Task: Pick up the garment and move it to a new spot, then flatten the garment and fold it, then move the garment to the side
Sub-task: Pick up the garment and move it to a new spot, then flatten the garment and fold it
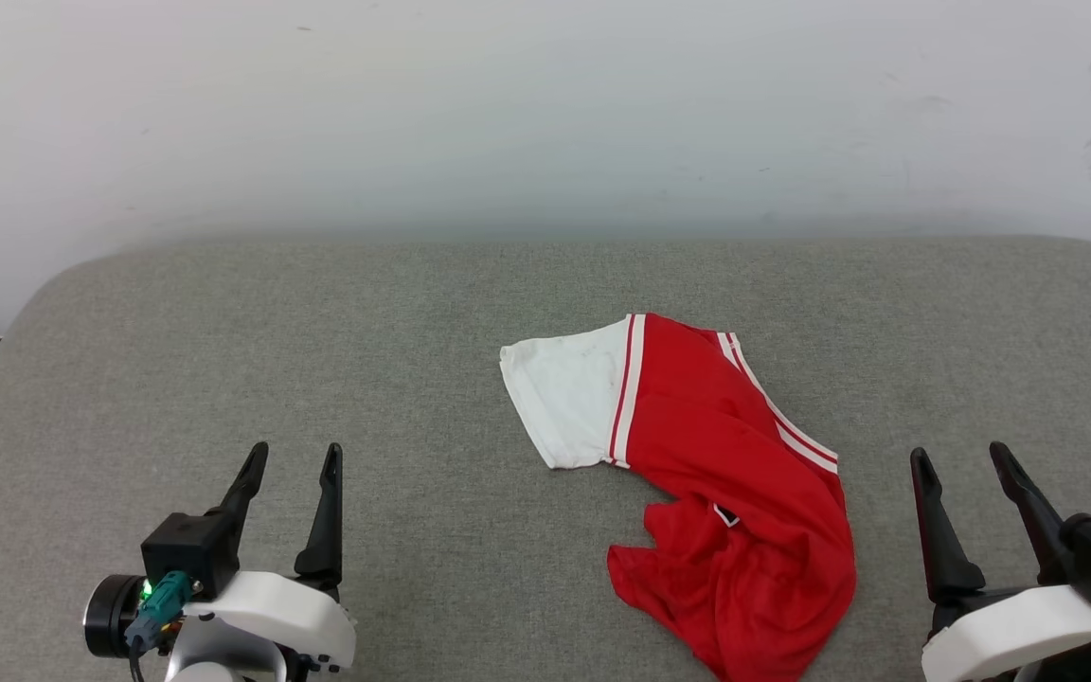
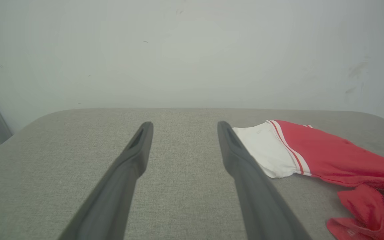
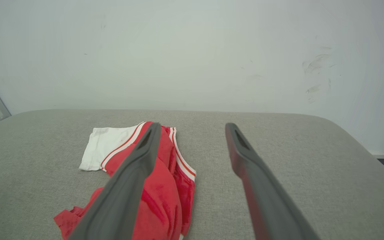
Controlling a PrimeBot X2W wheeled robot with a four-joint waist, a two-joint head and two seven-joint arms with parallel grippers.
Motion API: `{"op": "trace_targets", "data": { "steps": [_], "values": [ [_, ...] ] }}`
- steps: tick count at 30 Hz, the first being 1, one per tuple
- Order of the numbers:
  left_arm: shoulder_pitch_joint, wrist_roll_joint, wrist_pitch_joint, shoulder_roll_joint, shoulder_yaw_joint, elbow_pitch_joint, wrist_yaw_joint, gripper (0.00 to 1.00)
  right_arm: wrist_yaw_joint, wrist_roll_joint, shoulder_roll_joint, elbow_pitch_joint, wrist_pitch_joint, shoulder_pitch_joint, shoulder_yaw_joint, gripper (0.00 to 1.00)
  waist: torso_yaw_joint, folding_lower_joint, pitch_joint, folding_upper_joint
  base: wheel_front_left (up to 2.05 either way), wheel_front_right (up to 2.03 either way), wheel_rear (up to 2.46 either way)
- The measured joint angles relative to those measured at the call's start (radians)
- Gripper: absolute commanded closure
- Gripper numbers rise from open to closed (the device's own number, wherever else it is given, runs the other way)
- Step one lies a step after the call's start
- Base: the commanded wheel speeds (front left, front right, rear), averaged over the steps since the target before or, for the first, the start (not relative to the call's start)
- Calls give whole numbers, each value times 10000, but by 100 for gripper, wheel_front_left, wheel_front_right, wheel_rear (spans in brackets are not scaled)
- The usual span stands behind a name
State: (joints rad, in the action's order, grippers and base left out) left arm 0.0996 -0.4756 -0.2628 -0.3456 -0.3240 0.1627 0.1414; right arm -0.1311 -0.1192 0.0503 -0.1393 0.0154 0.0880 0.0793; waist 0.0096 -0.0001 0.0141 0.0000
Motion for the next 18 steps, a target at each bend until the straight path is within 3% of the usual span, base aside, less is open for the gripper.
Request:
{"op": "trace_targets", "data": {
  "steps": [13,18],
  "values": [
    [291,125,59,73,-153,286,-215,0,0,-42,0,27,-2,-6,84,0,45,0,-114,0,0,0,0],
    [1001,35,564,84,-339,468,-531,0,0,-81,0,4,-12,-63,65,0,10,0,-395,0,0,0,0]
  ]
}}
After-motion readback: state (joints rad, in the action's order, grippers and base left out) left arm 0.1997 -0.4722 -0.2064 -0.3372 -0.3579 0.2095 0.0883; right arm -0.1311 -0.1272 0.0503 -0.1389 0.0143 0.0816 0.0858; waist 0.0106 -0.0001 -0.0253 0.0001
